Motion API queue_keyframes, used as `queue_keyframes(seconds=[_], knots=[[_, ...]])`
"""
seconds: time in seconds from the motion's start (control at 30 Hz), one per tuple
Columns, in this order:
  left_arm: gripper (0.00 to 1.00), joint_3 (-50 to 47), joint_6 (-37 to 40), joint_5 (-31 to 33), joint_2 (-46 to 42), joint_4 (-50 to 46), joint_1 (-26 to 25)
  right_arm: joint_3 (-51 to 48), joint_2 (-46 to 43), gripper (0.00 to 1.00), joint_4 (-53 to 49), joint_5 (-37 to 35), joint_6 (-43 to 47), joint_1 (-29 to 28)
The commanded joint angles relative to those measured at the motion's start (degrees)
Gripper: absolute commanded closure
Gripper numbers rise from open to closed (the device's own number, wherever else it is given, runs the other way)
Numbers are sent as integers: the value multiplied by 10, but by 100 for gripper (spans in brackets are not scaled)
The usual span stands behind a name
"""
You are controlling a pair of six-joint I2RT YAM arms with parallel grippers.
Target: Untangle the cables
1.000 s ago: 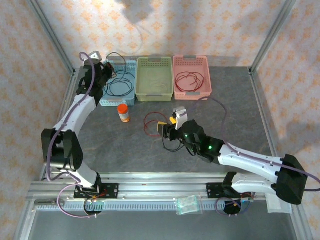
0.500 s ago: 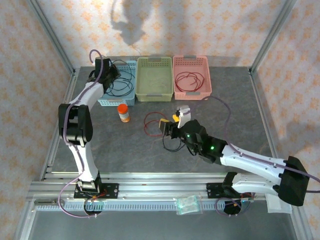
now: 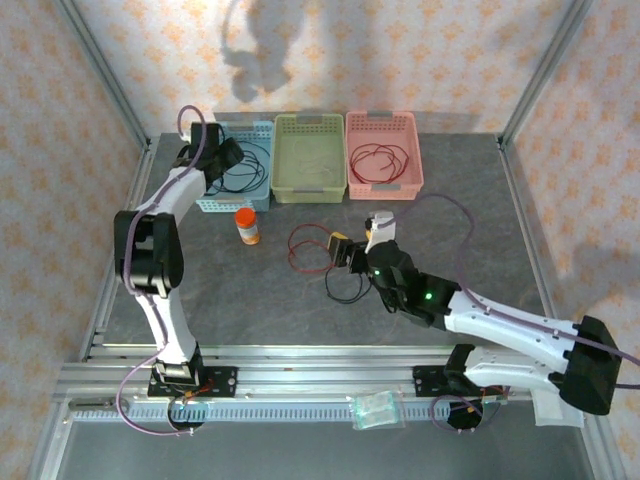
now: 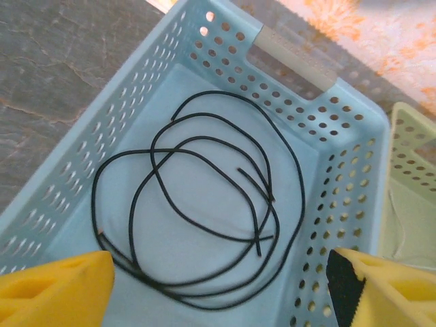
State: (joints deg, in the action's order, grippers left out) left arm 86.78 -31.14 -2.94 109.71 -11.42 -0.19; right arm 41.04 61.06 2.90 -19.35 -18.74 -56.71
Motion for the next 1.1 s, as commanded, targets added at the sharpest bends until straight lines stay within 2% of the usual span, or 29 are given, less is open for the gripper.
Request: queue_keyframes(seconds=[0.0, 0.1, 0.17, 0.2, 0.3, 0.37, 0.47, 0.57, 0.73, 0.9, 1.07], knots=[[16, -17, 23, 8, -78, 5, -30, 28, 30, 14, -61, -39, -35, -3], [17, -57, 44, 19, -140, 15, -65, 47, 50, 0, -98, -10, -39, -3], [17, -104, 54, 20, -189, 39, -86, 59, 63, 0, -125, -1, -47, -3], [17, -128, 59, 20, -215, 48, -99, 61, 63, 3, -134, -1, -48, -3], [18, -191, 71, 25, -280, 58, -135, 85, 104, 26, -188, -9, -77, 7], [17, -226, 72, 39, -317, 53, -161, 99, 126, 31, -221, 0, -95, 19], [17, -277, 59, 36, -369, 52, -202, 105, 147, 41, -248, 56, -105, 54], [17, -324, 55, 50, -411, 57, -257, 100, 155, 42, -259, 122, -106, 96], [17, -404, 9, 41, -448, 96, -336, 95, 179, 52, -279, 225, -92, 164], [17, -485, -53, 50, -440, 178, -423, 96, 211, 56, -296, 256, -77, 211], [17, -523, -92, 53, -394, 251, -481, 123, 254, 57, -333, 247, -61, 221]])
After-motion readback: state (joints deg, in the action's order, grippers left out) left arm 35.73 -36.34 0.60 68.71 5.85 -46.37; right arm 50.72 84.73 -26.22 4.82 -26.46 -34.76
